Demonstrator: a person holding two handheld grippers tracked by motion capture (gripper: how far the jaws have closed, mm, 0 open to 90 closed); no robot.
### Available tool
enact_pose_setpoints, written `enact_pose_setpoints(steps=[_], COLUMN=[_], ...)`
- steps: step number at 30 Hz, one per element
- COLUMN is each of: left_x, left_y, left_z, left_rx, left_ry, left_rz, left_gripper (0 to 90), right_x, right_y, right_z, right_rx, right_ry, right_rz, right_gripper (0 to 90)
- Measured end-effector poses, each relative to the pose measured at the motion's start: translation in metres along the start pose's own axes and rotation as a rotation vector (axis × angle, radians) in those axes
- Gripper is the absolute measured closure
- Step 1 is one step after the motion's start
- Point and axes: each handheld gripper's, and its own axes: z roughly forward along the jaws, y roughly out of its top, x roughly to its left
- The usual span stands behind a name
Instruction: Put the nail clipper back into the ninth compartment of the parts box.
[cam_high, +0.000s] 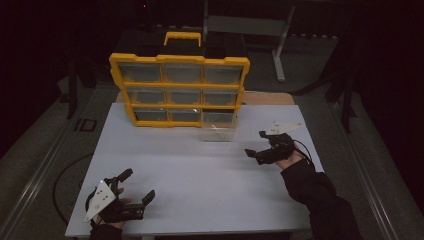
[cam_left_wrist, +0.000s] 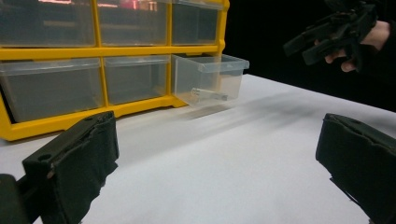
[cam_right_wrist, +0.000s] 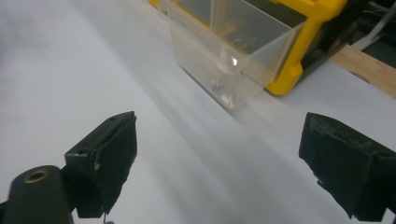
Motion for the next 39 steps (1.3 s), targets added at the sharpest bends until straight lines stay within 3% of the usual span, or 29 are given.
enact_pose_setpoints(steps=[10, 19, 34, 39], left_x=[0.000, 0.000, 0.000, 0.000], left_y=[0.000, 0.000, -0.001, -0.001], left_z=[0.001, 0.000, 0.001, 0.001], left_rx=[0.001, 0.001, 0.005, 0.009], left_ry=[0.002, 0.006, 0.010, 0.010], left_rz=[0.001, 0.001, 0.000, 0.006], left_gripper=[0.3, 0.3, 0.3, 0.3], right_x=[0.002, 0.012, 0.021, 0.023], right_y=[-0.035, -0.063, -0.104, -0.112], right_z=[-0.020, -0.032, -0.051, -0.055], right_rx=[-0.045, -0.057, -0.070, -0.087], right_ry=[-0.025, -0.030, -0.111, -0.128], right_rz=[0.040, 0.039, 0.048, 0.070], right_gripper=[11.5, 11.5, 11.5, 11.5])
